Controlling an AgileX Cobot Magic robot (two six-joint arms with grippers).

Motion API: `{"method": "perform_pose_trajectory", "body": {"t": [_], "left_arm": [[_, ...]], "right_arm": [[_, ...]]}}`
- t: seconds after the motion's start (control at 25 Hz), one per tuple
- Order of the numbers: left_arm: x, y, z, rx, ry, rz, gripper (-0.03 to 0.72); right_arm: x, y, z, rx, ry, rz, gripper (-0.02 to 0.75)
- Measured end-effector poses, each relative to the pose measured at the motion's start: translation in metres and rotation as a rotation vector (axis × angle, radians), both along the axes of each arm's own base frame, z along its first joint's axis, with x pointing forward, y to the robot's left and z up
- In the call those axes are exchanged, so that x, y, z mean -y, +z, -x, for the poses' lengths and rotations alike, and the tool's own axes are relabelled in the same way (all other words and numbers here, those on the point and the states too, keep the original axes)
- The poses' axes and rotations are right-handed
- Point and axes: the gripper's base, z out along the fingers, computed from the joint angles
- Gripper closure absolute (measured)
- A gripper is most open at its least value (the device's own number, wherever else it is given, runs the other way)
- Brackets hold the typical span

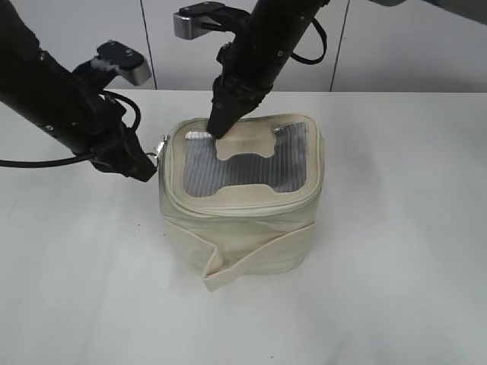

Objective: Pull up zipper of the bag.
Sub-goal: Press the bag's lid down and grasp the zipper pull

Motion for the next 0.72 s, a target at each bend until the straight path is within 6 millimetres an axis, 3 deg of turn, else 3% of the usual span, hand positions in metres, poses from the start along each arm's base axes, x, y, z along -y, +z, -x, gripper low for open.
{"method": "perform_pose_trajectory", "body": {"t": [0.52, 0.72], "left_arm": [[-0.003, -0.007, 0.019, -0.146, 0.026, 0.005, 0.691], [-0.003, 0.002, 0.029, -0.136, 0.032, 0.033, 0.691]], "right_arm": [[-0.003, 0.0, 0.002, -0.018, -0.019, -0.007, 0.693], [-0.003, 0.0, 0.003, -0.027, -0.034, -0.002, 0.693]]}}
